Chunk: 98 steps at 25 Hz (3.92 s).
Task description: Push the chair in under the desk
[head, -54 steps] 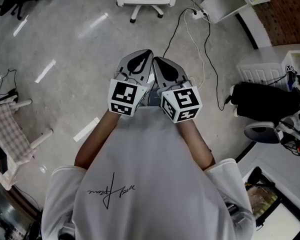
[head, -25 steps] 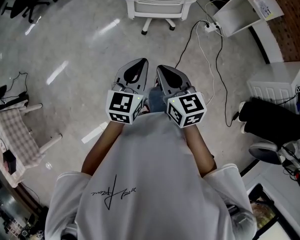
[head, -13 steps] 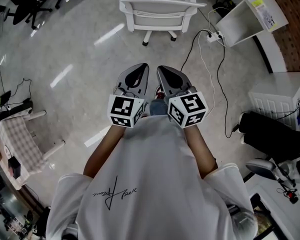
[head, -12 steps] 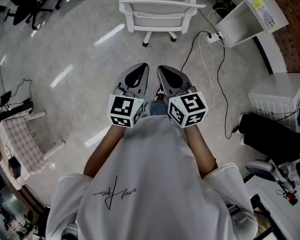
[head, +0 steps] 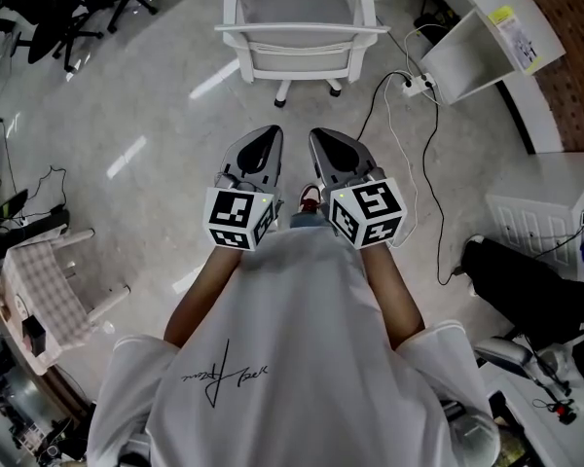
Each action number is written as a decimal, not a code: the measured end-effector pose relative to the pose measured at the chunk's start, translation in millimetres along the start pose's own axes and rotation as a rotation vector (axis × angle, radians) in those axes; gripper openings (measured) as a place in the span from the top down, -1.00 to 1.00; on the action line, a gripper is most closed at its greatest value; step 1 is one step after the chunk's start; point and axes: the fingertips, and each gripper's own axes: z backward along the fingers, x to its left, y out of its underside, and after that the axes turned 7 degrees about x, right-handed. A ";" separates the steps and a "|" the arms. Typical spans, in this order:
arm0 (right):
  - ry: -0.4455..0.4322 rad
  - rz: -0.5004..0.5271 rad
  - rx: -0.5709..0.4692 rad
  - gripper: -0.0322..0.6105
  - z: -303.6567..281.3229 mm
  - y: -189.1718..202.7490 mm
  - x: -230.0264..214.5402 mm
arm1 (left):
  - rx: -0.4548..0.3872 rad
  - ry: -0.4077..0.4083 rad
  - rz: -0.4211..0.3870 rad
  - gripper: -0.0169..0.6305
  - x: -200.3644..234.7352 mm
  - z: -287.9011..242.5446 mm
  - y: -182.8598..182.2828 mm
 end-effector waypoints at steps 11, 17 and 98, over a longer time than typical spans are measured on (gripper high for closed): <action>0.011 -0.032 0.024 0.81 -11.5 10.0 -24.0 | 0.039 -0.060 -0.006 0.96 7.6 -14.5 6.7; -0.001 -0.028 0.047 0.81 -23.5 11.4 -28.4 | 0.045 -0.058 0.007 0.96 15.9 -21.9 9.4; 0.107 0.660 0.755 0.28 -260.2 -4.3 -224.1 | 0.490 0.235 -0.763 0.59 249.1 -234.7 14.4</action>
